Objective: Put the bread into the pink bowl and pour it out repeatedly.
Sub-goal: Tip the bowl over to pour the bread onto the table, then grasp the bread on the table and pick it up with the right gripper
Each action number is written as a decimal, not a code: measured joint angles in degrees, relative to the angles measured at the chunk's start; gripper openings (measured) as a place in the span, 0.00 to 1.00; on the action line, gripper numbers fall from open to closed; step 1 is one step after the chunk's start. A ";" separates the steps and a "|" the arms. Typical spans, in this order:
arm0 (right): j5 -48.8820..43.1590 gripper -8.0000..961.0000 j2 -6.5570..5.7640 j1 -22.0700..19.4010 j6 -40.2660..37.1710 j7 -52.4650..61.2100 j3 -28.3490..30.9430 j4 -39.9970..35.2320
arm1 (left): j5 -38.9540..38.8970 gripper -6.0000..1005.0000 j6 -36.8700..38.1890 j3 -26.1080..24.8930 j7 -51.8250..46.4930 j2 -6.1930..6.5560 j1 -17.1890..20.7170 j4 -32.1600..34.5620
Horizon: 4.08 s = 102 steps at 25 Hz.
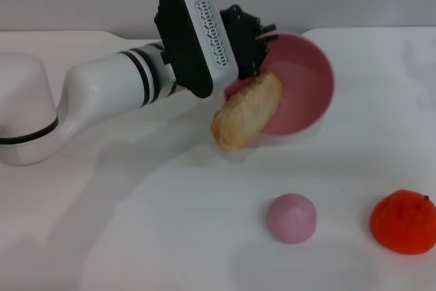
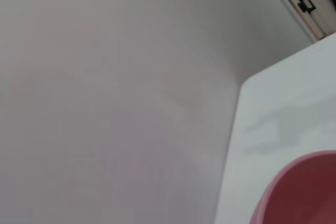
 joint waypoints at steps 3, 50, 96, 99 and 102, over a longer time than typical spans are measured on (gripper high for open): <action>0.24 0.62 0.04 0.02 0.28 0.06 0.02 0.24 | -0.10 0.06 -1.03 -0.10 1.36 0.08 1.23 2.69; 0.43 0.62 0.20 0.05 -0.21 0.54 -2.82 -0.21 | -49.34 0.06 30.86 7.13 48.44 -0.08 8.80 -0.99; 2.88 0.62 -0.05 2.85 1.12 0.28 -2.88 5.46 | -47.92 0.06 -7.28 -5.92 -8.81 1.86 -3.35 -2.30; 2.88 0.62 -0.06 2.86 1.12 0.13 -2.86 5.47 | -41.79 0.06 -11.13 -5.77 -15.44 2.39 -1.35 0.36; 2.88 0.62 -0.07 2.87 1.13 0.11 -2.80 5.50 | -35.58 0.06 -11.76 -5.64 -22.60 2.99 0.35 1.47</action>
